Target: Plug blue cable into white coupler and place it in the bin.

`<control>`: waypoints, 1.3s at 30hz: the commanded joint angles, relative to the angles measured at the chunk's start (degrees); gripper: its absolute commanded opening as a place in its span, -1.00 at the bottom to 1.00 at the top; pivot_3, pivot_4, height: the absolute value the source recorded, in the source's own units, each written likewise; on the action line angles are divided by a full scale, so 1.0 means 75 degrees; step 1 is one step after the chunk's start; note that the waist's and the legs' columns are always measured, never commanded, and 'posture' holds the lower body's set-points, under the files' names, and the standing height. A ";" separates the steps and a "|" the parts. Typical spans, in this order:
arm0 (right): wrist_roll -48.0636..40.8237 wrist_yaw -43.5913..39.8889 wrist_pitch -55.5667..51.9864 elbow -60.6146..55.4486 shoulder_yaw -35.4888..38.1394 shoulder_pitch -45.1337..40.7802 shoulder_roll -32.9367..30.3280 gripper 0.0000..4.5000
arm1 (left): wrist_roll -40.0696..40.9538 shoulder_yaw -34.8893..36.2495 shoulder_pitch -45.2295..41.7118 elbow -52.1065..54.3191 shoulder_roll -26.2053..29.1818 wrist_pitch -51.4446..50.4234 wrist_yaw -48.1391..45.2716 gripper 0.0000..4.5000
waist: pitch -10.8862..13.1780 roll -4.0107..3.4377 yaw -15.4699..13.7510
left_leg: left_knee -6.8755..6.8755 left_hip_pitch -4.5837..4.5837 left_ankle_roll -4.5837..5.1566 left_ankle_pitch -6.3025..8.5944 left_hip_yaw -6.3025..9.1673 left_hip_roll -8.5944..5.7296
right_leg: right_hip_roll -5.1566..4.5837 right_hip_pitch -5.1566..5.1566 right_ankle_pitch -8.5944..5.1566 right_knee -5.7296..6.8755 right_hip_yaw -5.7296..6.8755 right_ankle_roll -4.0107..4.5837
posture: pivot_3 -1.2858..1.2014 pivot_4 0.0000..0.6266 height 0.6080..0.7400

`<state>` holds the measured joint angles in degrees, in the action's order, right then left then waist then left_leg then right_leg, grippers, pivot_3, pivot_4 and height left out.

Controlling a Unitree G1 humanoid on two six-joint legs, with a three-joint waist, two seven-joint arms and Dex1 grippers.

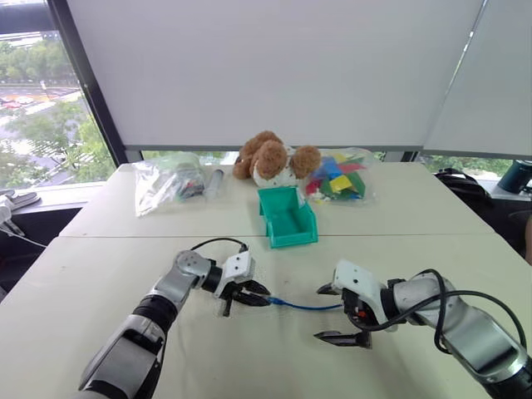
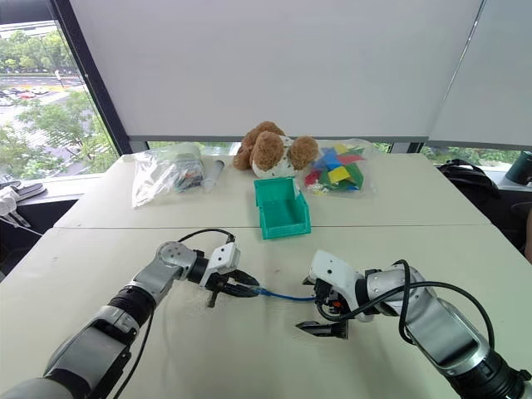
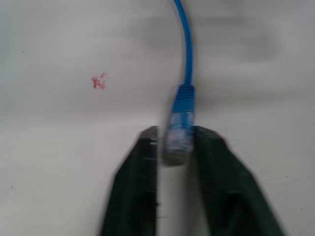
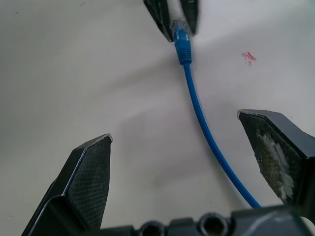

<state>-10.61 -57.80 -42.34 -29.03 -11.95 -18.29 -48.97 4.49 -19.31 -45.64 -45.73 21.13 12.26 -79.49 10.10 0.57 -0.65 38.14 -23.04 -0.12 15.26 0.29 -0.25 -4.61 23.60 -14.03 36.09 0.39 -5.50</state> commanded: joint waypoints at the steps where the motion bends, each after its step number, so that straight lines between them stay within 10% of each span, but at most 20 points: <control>1: -0.0561 0.0284 -0.0422 -0.0444 0.0736 0.0133 0.0180 1.00 | -0.0062 0.0016 0.0363 0.0425 0.0011 -0.0089 -0.0087 -0.99 | 0.0000 0.0000 -0.0005 | 0.0000 0.0000 0.0000 0.0000 0.0001 0.0000 | 0.0000 0.0000 0.0000 0.0000 0.0000 0.0000 | 0.03 -0.52 1.00; 10: -0.3698 0.1754 -0.3957 -0.1376 0.3170 0.0817 0.2325 1.00 | 0.0898 0.1343 0.1204 0.3330 0.0193 -0.1107 0.1151 -0.99 | -0.0001 -0.0002 -0.0010 | 0.0001 -0.0019 0.0000 0.0000 0.0017 0.0004 | -0.0007 0.0012 0.0004 0.0005 0.0001 -0.0004 | 0.03 -0.52 1.00; 21: -0.4065 0.4607 -0.6183 0.0651 0.5035 -0.0971 0.6259 1.00 | 0.1029 0.1470 0.1925 0.4894 0.0287 -0.1699 0.2003 -0.99 | -0.0007 -0.0017 0.0013 | -0.0006 -0.0027 0.0000 0.0000 0.0010 0.0002 | -0.0005 0.0040 0.0007 0.0021 -0.0002 -0.0003 | 0.03 -0.52 1.00; 35: -0.4214 0.5412 -0.6236 0.1221 0.5390 -0.1645 0.7287 1.00 | 0.0999 0.1344 0.2060 0.5110 0.0282 -0.1827 0.2290 -0.99 | -0.0007 -0.0018 0.0176 | -0.0009 -0.0041 0.0001 -0.0001 0.0004 -0.0002 | 0.0002 0.0062 0.0023 0.0032 -0.0004 -0.0033 | 0.03 -0.52 1.00; 39: -0.4280 0.5533 -0.6139 0.1321 0.5352 -0.1734 0.7385 0.41 | 0.0976 0.1287 0.2123 0.5099 0.0285 -0.1767 0.2313 -1.00 | -0.0007 -0.0019 0.0196 | -0.0016 -0.0041 0.0001 -0.0001 0.0004 -0.0002 | 0.0003 0.0066 0.0023 0.0032 -0.0004 -0.0033 | 0.03 -0.52 1.00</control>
<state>-41.13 -16.52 -89.44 -18.54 28.44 -29.78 5.91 11.34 -9.98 -29.77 -9.58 23.17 -1.79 -62.31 10.05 0.43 0.82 38.01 -23.35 -0.11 15.25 0.31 -0.27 -4.59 24.11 -13.86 36.33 0.36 -5.75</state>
